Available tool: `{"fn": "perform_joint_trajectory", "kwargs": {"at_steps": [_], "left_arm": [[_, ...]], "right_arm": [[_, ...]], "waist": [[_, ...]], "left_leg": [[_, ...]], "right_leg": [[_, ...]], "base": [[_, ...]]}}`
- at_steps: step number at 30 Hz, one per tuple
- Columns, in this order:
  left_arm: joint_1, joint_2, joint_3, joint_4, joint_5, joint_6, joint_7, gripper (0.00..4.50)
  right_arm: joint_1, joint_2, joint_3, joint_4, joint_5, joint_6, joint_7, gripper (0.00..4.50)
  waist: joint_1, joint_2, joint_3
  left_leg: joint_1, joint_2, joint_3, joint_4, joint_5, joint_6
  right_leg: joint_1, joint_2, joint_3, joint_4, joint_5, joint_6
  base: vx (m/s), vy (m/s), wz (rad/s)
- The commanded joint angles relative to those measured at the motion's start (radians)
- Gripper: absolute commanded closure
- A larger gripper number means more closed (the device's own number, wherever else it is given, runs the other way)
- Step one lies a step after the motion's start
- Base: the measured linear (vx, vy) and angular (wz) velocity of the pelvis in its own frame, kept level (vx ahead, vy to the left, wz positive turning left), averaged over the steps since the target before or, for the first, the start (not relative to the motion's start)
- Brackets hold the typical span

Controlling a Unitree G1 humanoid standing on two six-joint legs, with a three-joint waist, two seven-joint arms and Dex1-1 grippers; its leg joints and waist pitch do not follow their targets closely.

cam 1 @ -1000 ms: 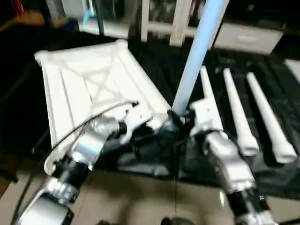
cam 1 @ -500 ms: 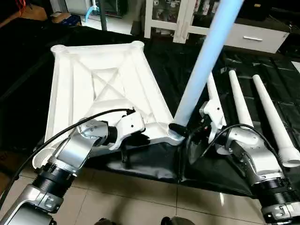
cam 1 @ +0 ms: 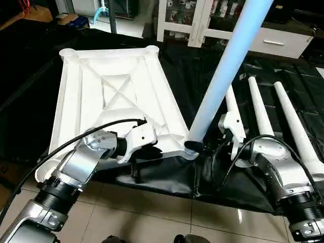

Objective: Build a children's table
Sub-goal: Rotate leg to tighten

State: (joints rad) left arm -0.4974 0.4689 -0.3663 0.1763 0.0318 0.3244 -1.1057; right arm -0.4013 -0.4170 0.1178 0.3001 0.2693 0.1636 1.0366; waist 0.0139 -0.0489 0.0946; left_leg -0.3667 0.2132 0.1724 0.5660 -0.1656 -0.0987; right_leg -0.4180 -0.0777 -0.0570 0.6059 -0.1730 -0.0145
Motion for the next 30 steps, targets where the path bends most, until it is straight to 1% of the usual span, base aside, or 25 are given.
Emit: {"fn": "perform_joint_trajectory", "kwargs": {"at_steps": [1,4,6,10,12,14,15,16,17,18,19,20,21,22,23,24,25,26,27,28,29,30], "left_arm": [[0.037,0.004,-0.065,0.016,0.007,0.017,-0.037,4.5],[0.038,0.005,-0.066,0.014,0.006,0.018,-0.04,4.5],[0.039,0.005,-0.066,0.014,0.006,0.018,-0.041,4.5],[0.04,0.005,-0.066,0.013,0.006,0.019,-0.043,4.5],[0.04,0.002,-0.065,0.013,0.005,0.022,-0.041,4.5],[0.039,-0.004,-0.063,0.015,0.005,0.032,-0.033,4.5],[0.036,-0.012,-0.06,0.02,0.009,0.045,-0.017,4.5],[0.03,-0.024,-0.055,0.028,0.014,0.064,0.005,4.5],[0.027,-0.028,-0.053,0.031,0.016,0.071,0.014,4.5],[0.015,-0.047,-0.044,0.048,0.028,0.099,0.056,4.5],[0.008,-0.057,-0.04,0.059,0.035,0.112,0.08,4.5],[-0.008,-0.081,-0.028,0.087,0.049,0.136,0.134,4.5],[-0.023,-0.104,-0.017,0.111,0.06,0.16,0.184,4.5],[-0.025,-0.107,-0.015,0.114,0.061,0.163,0.19,4.5],[-0.046,-0.14,-0.005,0.149,0.078,0.192,0.254,4.5],[-0.046,-0.14,-0.005,0.149,0.078,0.192,0.254,4.5],[-0.054,-0.153,-0.008,0.162,0.088,0.197,0.273,4.5],[-0.058,-0.159,-0.012,0.167,0.093,0.2,0.28,4.5],[-0.061,-0.162,-0.015,0.169,0.096,0.201,0.283,4.5],[-0.061,-0.162,-0.015,0.169,0.096,0.201,0.283,4.5],[-0.062,-0.163,-0.016,0.17,0.097,0.201,0.283,4.5],[-0.062,-0.162,-0.017,0.168,0.097,0.202,0.279,4.5]], "right_arm": [[-0.002,-0.013,-0.004,0.014,0.013,0.004,0.019,2.06],[-0.002,-0.012,-0.005,0.021,0.011,0.0,0.024,2.34],[-0.003,-0.013,-0.006,0.024,0.011,-0.001,0.024,2.49],[-0.003,-0.013,-0.01,0.03,0.01,0.001,0.022,2.56],[-0.004,-0.005,-0.015,0.035,0.003,0.007,-0.005,2.57],[-0.008,0.014,-0.019,0.053,-0.026,0.009,-0.074,2.57],[-0.011,0.033,-0.023,0.07,-0.054,0.012,-0.146,2.57],[-0.016,0.06,-0.032,0.088,-0.08,0.025,-0.232,2.57],[-0.016,0.067,-0.035,0.091,-0.087,0.029,-0.257,2.58],[-0.02,0.099,-0.048,0.106,-0.117,0.05,-0.368,2.59],[-0.022,0.116,-0.056,0.113,-0.129,0.063,-0.422,2.59],[-0.024,0.154,-0.079,0.122,-0.156,0.094,-0.551,2.59],[-0.022,0.193,-0.104,0.127,-0.19,0.125,-0.695,2.59],[-0.022,0.198,-0.107,0.128,-0.194,0.129,-0.712,2.59],[-0.013,0.27,-0.142,0.13,-0.233,0.154,-0.911,2.59],[-0.013,0.27,-0.142,0.13,-0.233,0.154,-0.911,2.59],[-0.006,0.315,-0.146,0.122,-0.257,0.133,-0.997,2.59],[-0.002,0.344,-0.136,0.116,-0.27,0.118,-1.029,2.59],[0.001,0.365,-0.13,0.11,-0.287,0.101,-1.064,2.59],[0.001,0.366,-0.129,0.11,-0.288,0.099,-1.065,2.59],[-0.001,0.374,-0.125,0.11,-0.292,0.086,-1.071,2.59],[-0.005,0.377,-0.118,0.115,-0.29,0.081,-1.065,2.59]], "waist": [[0.001,0.0,-0.07],[0.003,0.002,-0.069],[0.003,0.001,-0.07],[0.003,0.0,-0.07],[0.004,0.0,-0.072],[0.003,-0.001,-0.071],[0.001,-0.005,-0.067],[-0.001,-0.003,-0.064],[-0.004,-0.002,-0.063],[-0.01,-0.004,-0.06],[-0.013,-0.003,-0.06],[-0.017,-0.005,-0.061],[-0.021,-0.007,-0.056],[-0.023,-0.008,-0.06],[-0.025,-0.009,-0.058],[-0.03,-0.007,-0.055],[-0.032,-0.006,-0.055],[-0.031,0.001,-0.055],[-0.035,-0.003,-0.055],[-0.037,0.001,-0.057],[-0.036,0.006,-0.059],[-0.037,0.008,-0.061]], "left_leg": [[0.004,0.013,0.01,-0.05,-0.173,0.09],[0.005,0.013,0.01,-0.051,-0.184,0.083],[0.005,0.013,0.009,-0.051,-0.189,0.079],[0.005,0.013,0.008,-0.051,-0.195,0.075],[0.004,0.012,0.009,-0.05,-0.182,0.077],[0.004,0.012,0.009,-0.05,-0.176,0.075],[0.003,0.012,0.01,-0.052,-0.188,0.069],[0.003,0.011,0.008,-0.056,-0.213,0.054],[0.003,0.011,0.007,-0.058,-0.233,0.044],[0.004,0.01,0.004,-0.061,-0.275,0.022],[0.007,0.009,0.003,-0.062,-0.292,0.01],[0.007,0.007,-0.002,-0.062,-0.32,-0.004],[0.007,0.004,-0.002,-0.063,-0.334,-0.016],[0.012,0.003,-0.008,-0.063,-0.362,-0.023],[0.009,0.002,-0.009,-0.063,-0.369,-0.022],[0.014,0.0,-0.008,-0.064,-0.392,-0.025],[0.017,-0.002,-0.012,-0.064,-0.424,-0.028],[0.019,-0.004,-0.015,-0.064,-0.439,-0.03],[0.018,-0.004,-0.018,-0.065,-0.463,-0.03],[0.018,-0.003,-0.022,-0.068,-0.474,-0.028],[0.017,-0.001,-0.024,-0.07,-0.472,-0.027],[0.013,0.001,-0.024,-0.073,-0.46,-0.025]], "right_leg": [[0.056,-0.042,0.042,-0.065,-0.163,-0.23],[0.054,-0.042,0.042,-0.067,-0.18,-0.228],[0.055,-0.042,0.042,-0.066,-0.185,-0.226],[0.055,-0.042,0.041,-0.067,-0.193,-0.22],[0.056,-0.041,0.042,-0.065,-0.175,-0.223],[0.054,-0.041,0.042,-0.065,-0.173,-0.223],[0.052,-0.041,0.042,-0.068,-0.199,-0.217],[0.05,-0.041,0.041,-0.073,-0.253,-0.203],[0.048,-0.041,0.04,-0.075,-0.287,-0.194],[0.045,-0.042,0.04,-0.083,-0.363,-0.167],[0.043,-0.041,0.039,-0.085,-0.39,-0.157],[0.043,-0.043,0.037,-0.089,-0.444,-0.136],[0.033,-0.041,0.039,-0.097,-0.491,-0.112],[0.034,-0.044,0.036,-0.101,-0.53,-0.092],[0.034,-0.044,0.036,-0.102,-0.538,-0.083],[0.023,-0.042,0.036,-0.11,-0.565,-0.065],[0.02,-0.041,0.032,-0.116,-0.602,-0.044],[0.018,-0.042,0.03,-0.117,-0.614,-0.036],[0.018,-0.041,0.026,-0.123,-0.63,-0.022],[0.021,-0.041,0.024,-0.122,-0.613,-0.02],[0.024,-0.042,0.024,-0.12,-0.586,-0.025],[0.027,-0.04,0.025,-0.117,-0.52,-0.043]], "base": [[0.0,0.0,0.0],[0.0,0.0,0.0],[0.0,0.0,0.0],[0.0,0.0,0.0],[0.0,0.0,0.0],[0.0,0.0,0.0],[0.0,0.0,0.0],[0.0,0.0,0.0],[0.0,0.0,0.0],[0.0,0.0,0.0],[0.0,0.0,0.0],[0.0,0.0,0.0],[-0.055,0.008,-0.05],[0.0,0.0,0.0],[0.0,0.0,0.0],[0.0,0.0,0.0],[0.0,0.0,0.0],[0.0,0.0,0.0],[0.0,0.0,0.0],[0.0,0.0,0.0],[0.0,0.0,0.0],[0.0,0.0,0.0]]}}
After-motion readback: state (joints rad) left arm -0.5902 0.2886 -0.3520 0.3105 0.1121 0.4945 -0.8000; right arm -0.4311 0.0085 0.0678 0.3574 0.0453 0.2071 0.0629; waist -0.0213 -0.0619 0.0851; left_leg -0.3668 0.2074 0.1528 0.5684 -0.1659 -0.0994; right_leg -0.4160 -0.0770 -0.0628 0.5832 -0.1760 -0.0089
